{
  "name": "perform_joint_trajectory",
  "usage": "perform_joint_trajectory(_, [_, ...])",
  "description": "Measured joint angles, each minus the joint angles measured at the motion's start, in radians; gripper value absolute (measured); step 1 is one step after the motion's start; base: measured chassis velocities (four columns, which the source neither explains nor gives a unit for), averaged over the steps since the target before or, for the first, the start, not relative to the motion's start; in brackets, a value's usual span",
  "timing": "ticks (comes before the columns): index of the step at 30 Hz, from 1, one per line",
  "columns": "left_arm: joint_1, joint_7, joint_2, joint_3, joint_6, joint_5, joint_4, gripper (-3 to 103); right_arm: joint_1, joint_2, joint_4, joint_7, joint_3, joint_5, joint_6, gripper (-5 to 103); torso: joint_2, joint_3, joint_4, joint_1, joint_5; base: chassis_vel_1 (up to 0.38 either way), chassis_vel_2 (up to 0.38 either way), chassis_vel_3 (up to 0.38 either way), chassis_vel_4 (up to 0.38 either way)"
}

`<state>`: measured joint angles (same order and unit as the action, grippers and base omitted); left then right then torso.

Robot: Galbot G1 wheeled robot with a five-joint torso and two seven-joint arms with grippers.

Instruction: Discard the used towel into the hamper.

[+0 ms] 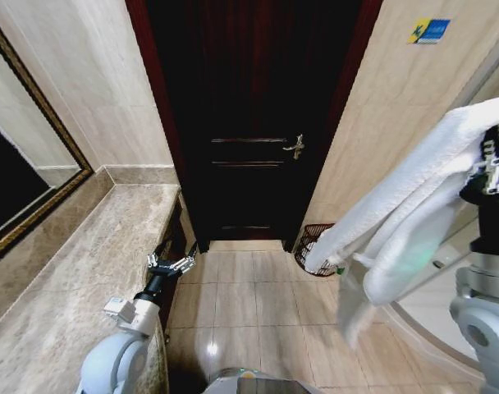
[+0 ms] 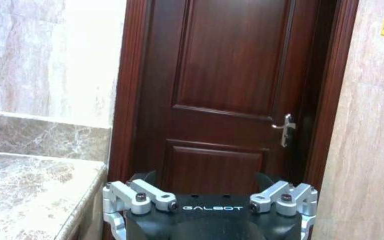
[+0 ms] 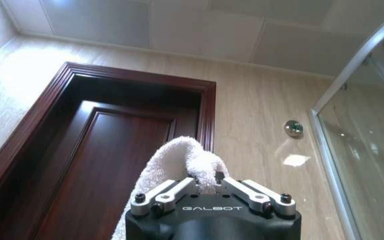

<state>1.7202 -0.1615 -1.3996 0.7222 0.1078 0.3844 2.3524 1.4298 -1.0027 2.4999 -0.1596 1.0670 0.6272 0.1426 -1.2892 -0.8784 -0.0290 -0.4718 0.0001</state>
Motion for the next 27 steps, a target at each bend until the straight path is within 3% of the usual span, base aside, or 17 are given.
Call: perform_joint_trajectory(27, [0.0, 0.0, 0.0, 0.0, 0.0, 0.0, 0.0, 99, 0.0, 0.0, 0.0, 0.0, 0.0, 0.0, 0.0, 3, 0.0, 0.0, 0.0, 0.0, -0.0001, 0.0, 0.0, 0.0, 0.0])
